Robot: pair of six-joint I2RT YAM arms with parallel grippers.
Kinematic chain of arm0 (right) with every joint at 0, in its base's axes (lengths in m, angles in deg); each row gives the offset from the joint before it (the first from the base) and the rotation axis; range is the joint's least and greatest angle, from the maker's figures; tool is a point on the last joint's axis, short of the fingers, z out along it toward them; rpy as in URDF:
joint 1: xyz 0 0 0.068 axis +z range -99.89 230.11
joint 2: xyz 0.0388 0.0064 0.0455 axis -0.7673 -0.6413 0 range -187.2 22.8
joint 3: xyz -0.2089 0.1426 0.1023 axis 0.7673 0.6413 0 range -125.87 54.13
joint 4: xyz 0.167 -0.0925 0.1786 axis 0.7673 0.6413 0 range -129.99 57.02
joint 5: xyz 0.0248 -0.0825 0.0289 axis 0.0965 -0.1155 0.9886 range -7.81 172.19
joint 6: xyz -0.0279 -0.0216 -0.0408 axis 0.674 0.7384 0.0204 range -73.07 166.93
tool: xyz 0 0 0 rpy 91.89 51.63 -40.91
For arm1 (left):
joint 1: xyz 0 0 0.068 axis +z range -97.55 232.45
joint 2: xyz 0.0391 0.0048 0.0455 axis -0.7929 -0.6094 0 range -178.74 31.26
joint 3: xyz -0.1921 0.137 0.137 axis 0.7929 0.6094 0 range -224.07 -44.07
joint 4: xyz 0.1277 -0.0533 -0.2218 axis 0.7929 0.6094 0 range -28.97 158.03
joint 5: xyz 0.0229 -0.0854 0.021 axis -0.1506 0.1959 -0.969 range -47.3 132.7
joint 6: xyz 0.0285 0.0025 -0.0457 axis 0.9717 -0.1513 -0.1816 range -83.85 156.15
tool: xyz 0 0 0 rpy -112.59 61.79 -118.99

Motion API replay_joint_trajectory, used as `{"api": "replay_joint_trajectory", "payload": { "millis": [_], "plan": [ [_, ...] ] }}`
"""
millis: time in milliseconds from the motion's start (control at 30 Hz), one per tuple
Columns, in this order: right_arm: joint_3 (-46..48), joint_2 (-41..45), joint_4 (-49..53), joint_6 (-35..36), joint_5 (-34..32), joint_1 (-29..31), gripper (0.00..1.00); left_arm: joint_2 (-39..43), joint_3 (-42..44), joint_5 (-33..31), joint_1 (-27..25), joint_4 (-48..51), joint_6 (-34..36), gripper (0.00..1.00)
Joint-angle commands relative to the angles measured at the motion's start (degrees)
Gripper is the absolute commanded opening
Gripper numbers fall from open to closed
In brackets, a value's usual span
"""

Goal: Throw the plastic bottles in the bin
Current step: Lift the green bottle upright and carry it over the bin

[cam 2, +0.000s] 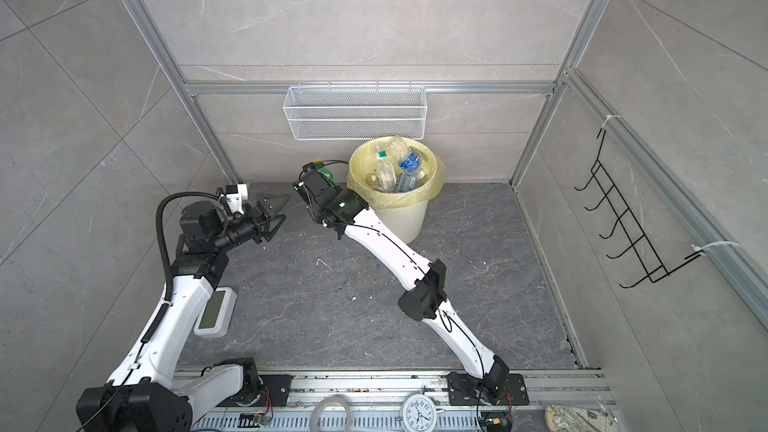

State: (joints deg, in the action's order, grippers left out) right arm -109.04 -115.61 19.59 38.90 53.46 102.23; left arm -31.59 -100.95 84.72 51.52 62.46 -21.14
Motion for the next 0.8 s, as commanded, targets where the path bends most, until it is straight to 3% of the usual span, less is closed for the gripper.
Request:
{"api": "replay_joint_trajectory", "payload": {
  "millis": [0,267,433,600,700,767],
  "plan": [
    [-0.5,6.3,2.4,3.6,-4.2,0.4,0.5,1.6,-4.9,-3.6,-4.1,2.4,3.9,1.0],
    [7.0,20.5,-2.7,10.3,-13.2,-1.1,0.51,-4.8,-13.1,-8.9,-18.2,3.0,9.9,1.0],
    [12.7,28.3,-7.7,11.8,-14.7,-4.1,0.5,-8.7,-19.0,-10.7,-22.9,5.3,13.7,1.0],
    [17.9,29.0,-9.5,8.1,-10.1,-8.9,0.5,-10.4,-20.1,-11.3,-24.3,5.7,14.1,1.0],
    [17.4,24.4,-6.8,4.2,-6.3,-11.6,0.5,-10.5,-19.6,-11.9,-24.3,6.7,14.6,1.0],
    [15.4,20.3,-3.3,-0.3,-2.2,-14.0,0.56,-10.4,-19.4,-12.4,-24.3,8.4,15.5,1.0]
  ]
}}
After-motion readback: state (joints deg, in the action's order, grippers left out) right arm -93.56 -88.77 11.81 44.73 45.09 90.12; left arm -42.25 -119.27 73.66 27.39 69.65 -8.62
